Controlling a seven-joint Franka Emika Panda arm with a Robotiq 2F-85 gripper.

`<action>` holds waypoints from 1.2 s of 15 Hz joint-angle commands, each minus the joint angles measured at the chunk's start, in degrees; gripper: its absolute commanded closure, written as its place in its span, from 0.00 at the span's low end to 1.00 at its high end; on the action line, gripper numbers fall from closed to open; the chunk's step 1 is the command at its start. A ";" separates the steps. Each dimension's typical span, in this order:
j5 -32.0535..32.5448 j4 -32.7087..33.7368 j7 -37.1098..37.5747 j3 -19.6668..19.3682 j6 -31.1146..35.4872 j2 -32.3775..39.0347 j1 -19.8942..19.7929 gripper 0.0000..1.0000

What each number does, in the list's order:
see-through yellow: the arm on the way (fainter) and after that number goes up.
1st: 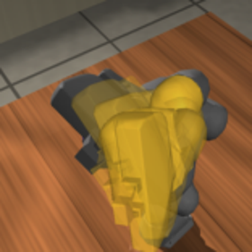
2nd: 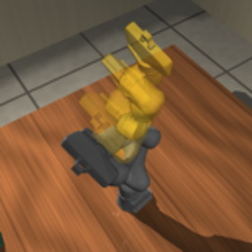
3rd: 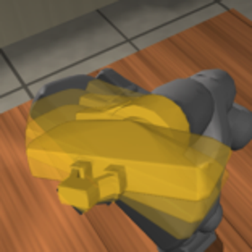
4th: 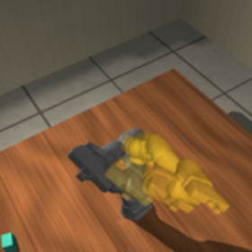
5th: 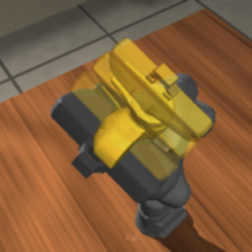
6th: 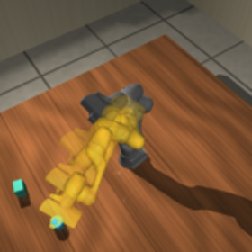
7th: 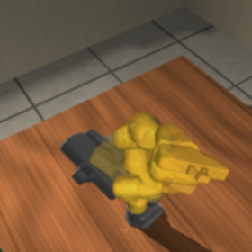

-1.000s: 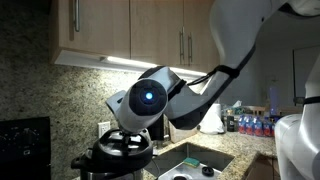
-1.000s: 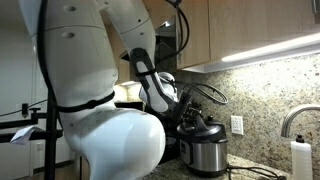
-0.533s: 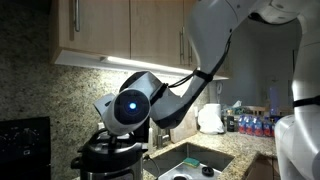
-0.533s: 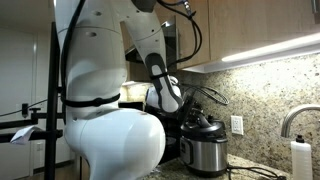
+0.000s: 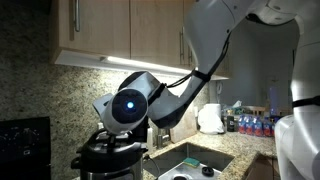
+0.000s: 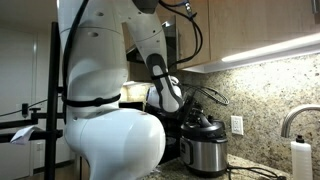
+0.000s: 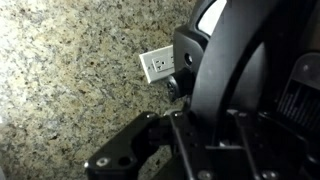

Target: Close the lid

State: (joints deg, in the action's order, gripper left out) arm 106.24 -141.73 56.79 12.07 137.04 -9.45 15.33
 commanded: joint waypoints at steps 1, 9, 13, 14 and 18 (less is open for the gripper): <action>-0.30 0.52 -0.44 -0.10 -0.15 0.12 0.09 0.98; -3.18 4.87 -3.10 -1.11 -1.22 1.82 -1.02 0.98; -6.50 5.89 -6.26 -1.21 -1.42 2.59 -1.23 0.98; -7.10 6.18 -7.01 -1.24 -1.57 2.95 -1.32 0.98; -8.80 6.91 -8.94 -1.38 -1.95 3.54 -1.60 0.98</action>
State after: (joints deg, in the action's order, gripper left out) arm 98.14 -138.08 51.43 11.08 137.09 -6.98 15.13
